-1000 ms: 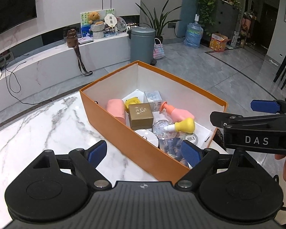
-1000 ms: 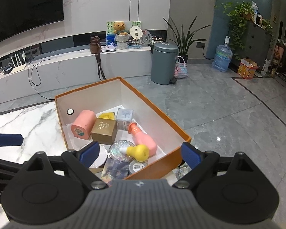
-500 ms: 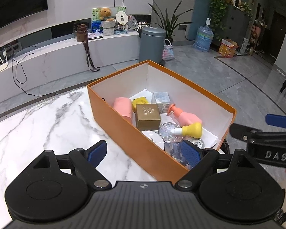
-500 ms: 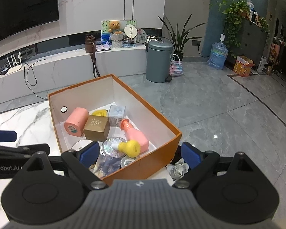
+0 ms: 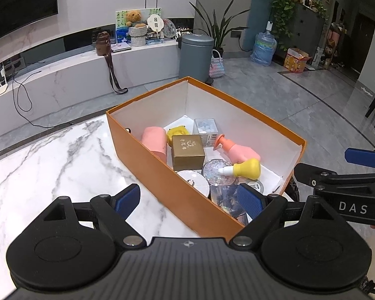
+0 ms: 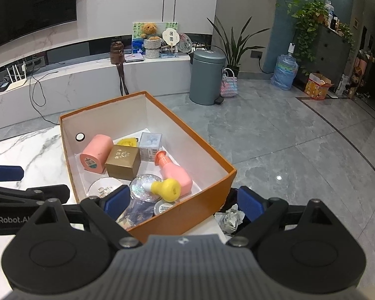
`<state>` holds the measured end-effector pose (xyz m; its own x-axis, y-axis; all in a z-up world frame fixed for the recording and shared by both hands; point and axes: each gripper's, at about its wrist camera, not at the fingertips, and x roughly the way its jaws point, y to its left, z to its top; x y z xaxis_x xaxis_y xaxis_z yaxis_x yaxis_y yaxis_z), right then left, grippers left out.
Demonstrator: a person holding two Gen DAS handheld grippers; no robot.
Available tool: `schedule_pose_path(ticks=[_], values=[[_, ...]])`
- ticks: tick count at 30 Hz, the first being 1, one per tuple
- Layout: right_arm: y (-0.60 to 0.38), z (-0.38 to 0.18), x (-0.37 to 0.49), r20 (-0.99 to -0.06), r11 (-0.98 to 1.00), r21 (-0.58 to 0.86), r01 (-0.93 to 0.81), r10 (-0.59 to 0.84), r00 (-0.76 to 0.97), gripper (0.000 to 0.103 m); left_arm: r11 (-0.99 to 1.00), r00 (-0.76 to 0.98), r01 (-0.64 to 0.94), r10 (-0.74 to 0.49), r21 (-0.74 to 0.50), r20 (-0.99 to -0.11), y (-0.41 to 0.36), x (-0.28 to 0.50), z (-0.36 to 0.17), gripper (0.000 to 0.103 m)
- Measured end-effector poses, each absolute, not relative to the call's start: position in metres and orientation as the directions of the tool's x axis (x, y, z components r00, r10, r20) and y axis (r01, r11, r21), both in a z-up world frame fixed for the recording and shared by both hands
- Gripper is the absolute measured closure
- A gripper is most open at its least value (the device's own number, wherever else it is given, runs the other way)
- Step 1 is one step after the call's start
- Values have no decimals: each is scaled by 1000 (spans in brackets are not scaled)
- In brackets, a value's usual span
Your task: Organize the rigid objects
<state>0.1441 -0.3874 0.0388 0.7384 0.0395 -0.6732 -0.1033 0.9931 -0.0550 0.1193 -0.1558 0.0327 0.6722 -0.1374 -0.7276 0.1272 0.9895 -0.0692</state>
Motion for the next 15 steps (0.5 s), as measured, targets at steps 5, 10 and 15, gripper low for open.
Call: schedule_pose_path(ticks=[5,10,15], values=[[-389,39,145,-675,993,-61,-98,31,737,12,987,673,143,-151,-73,-724,-157,118,32,1],[-389,38,145,-674,993,-63,-98,30,738,12,987,679,145,-149,-68,-719,-158,117,32,0],[-389,39,145,-672,993,-63,-97,30,740,12,986,708,158,-146,-46,-691,-160,113,33,0]])
